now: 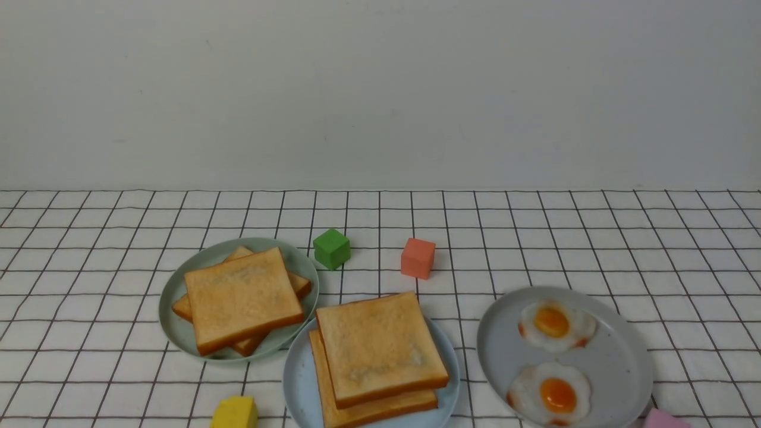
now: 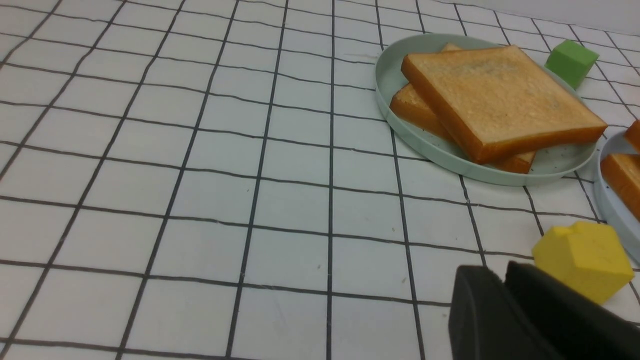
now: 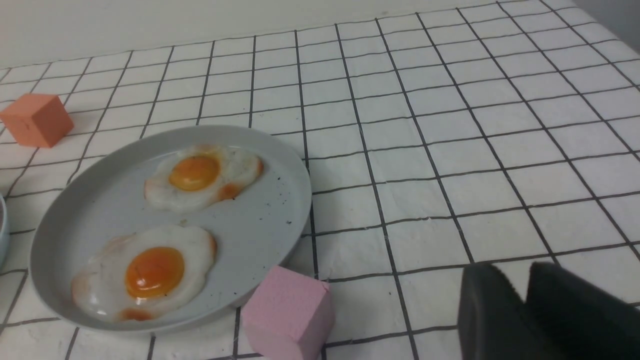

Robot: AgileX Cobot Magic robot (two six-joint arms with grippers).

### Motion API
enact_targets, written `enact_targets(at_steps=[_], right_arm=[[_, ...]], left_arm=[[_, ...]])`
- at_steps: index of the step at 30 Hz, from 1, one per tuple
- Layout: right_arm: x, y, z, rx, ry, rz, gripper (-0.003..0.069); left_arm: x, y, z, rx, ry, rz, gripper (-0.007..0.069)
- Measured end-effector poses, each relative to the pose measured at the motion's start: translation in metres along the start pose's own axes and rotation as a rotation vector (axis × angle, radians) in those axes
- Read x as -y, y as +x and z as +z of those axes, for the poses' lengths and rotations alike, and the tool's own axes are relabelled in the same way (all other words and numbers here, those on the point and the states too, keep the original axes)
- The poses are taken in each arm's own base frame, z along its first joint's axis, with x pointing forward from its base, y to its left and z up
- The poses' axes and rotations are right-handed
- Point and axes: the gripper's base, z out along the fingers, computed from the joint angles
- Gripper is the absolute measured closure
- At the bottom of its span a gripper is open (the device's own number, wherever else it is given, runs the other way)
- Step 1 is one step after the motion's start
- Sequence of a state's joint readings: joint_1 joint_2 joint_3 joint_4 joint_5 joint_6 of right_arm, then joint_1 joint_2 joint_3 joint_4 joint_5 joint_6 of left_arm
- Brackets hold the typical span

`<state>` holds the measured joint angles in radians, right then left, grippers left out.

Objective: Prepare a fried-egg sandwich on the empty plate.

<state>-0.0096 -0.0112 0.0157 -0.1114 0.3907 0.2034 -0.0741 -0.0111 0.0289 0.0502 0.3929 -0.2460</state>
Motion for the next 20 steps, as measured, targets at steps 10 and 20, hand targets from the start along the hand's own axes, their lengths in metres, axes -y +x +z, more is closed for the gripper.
enact_targets(at_steps=[10, 20], right_arm=[[0.0000, 0.0000, 0.0000, 0.000, 0.000, 0.000, 0.0501], [0.0000, 0.0000, 0.0000, 0.000, 0.000, 0.000, 0.0486]], left_arm=[[0.0000, 0.0000, 0.0000, 0.000, 0.000, 0.000, 0.0533], [0.0000, 0.0000, 0.0000, 0.000, 0.000, 0.000, 0.0533]])
